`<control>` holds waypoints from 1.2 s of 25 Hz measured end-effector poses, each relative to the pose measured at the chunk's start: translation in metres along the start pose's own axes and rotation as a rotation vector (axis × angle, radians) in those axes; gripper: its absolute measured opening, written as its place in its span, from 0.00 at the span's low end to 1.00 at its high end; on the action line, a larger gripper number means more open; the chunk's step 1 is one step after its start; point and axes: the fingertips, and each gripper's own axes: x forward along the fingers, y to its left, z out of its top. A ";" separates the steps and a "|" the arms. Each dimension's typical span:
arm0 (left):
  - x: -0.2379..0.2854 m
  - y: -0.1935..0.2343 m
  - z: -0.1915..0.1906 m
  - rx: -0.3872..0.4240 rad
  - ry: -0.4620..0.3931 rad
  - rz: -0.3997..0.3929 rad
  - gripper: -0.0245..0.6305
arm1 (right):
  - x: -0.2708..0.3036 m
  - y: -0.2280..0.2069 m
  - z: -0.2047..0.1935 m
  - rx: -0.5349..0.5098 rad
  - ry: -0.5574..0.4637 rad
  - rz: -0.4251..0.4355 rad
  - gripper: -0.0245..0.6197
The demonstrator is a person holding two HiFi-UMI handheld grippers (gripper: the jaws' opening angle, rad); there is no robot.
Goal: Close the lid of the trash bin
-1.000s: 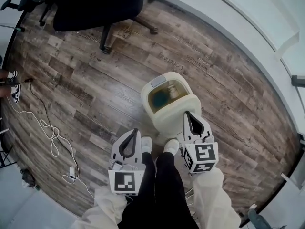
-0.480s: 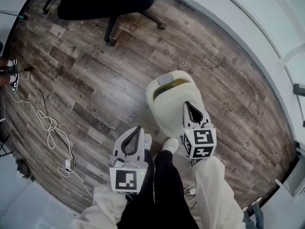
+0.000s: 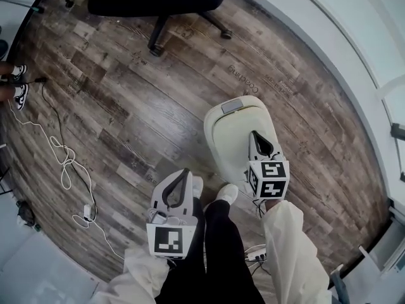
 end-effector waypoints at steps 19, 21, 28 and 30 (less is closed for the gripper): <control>0.001 0.013 -0.010 -0.028 0.018 0.024 0.04 | 0.025 0.002 -0.014 -0.029 0.062 -0.005 0.07; 0.003 0.011 -0.009 -0.028 0.015 0.021 0.04 | 0.026 0.000 -0.015 -0.025 0.064 -0.005 0.07; 0.003 0.013 -0.012 -0.028 0.027 0.023 0.04 | 0.027 -0.001 -0.015 -0.021 0.052 -0.009 0.07; 0.001 0.013 -0.014 -0.020 0.027 0.023 0.04 | 0.028 0.000 -0.015 -0.020 0.057 -0.006 0.07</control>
